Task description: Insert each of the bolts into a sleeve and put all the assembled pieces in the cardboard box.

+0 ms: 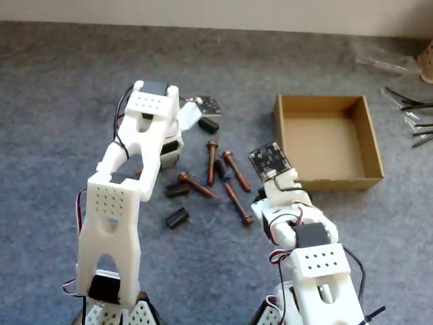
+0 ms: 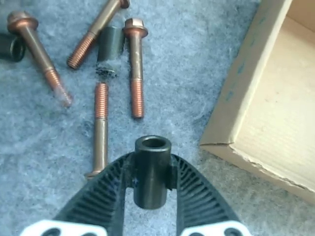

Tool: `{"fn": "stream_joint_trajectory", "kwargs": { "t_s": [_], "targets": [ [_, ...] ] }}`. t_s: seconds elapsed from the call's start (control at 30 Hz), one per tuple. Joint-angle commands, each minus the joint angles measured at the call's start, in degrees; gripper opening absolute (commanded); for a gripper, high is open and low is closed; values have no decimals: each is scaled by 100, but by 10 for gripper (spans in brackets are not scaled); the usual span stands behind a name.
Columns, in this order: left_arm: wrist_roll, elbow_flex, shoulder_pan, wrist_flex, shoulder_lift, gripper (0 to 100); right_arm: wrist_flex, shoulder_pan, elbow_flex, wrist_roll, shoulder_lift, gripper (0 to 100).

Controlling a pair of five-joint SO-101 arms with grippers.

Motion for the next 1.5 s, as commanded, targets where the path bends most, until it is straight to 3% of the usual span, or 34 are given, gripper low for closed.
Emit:
{"fn": "stream_joint_trajectory", "kwargs": {
  "t_s": [0.0,0.4,1.13,1.27,1.47],
  "targets": [
    [18,-4,171,-202,-66,97,-145,75,-57,70,-110,5],
    [44,-13,180,-888,-66,98,-145,75,-57,70,-110,5],
    [35,4,347,-1160,233,97,-145,75,-57,70,-110,5],
    [18,4,365,-1169,400,0,-145,75,-48,70,-110,5],
    [53,-4,338,-1134,382,5,-154,48,-48,70,-92,5]
  ]
}}
